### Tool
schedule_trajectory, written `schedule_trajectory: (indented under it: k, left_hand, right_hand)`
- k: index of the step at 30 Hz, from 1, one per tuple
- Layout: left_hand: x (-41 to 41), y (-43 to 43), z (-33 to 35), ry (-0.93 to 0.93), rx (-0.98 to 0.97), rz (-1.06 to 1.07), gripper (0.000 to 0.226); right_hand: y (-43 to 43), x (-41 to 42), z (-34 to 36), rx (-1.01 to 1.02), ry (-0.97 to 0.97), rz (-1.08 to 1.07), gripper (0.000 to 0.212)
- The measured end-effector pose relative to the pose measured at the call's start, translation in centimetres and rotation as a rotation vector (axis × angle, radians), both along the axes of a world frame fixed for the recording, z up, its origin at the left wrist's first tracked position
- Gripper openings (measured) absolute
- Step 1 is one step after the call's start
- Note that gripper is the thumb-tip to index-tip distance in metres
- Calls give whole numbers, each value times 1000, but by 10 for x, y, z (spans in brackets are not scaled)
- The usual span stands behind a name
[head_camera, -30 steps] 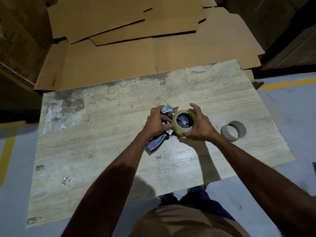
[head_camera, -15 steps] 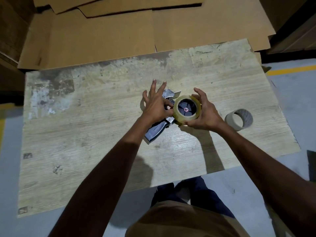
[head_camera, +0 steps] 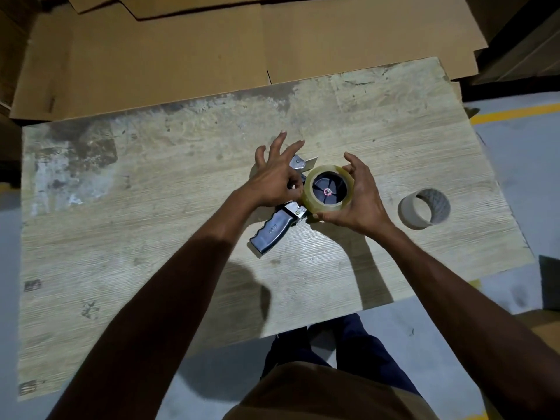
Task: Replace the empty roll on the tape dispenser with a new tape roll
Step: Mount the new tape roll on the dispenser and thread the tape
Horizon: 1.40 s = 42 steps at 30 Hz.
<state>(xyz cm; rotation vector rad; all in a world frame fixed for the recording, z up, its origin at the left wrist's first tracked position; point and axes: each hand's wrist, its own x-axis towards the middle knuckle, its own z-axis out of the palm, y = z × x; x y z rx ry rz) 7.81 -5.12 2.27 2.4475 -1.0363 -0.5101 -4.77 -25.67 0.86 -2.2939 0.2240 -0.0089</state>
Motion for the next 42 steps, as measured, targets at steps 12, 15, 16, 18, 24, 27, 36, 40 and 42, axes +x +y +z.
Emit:
schedule_trajectory:
  k: [12,15,16,18,24,27,36,40,42]
  left_hand:
    - [11,-17,-16,116,-55,-3,9]
    - [15,-20,-17,101,-69,-29,16]
    - [17,-20,-18,109,-71,-46,19]
    - [22,-18,-18,154,-69,-80,17]
    - [35,-15,-23,130,-130,-166,35]
    - [32,-10,-24,46,-206,-210,37]
    - [17,12,-46,-184,-240,-111,17]
    - [10,17,-51,-254,-226,-66,18]
    - [7,17,-53,-270,-234,-44,18]
  right_hand:
    - [-34,34,36,-22,186,157,134]
    - [-35,37,35,-45,192,161,133]
    - [-35,38,35,-44,195,156,134]
    - [-36,40,36,-43,203,162,134]
    - [-44,48,36,-72,220,200,132]
    - [-44,50,37,-76,220,210,130]
    - [-31,35,19,-102,64,46,116]
    - [-25,16,2,-94,-22,5,109]
    - [-22,17,0,-84,-46,-10,106]
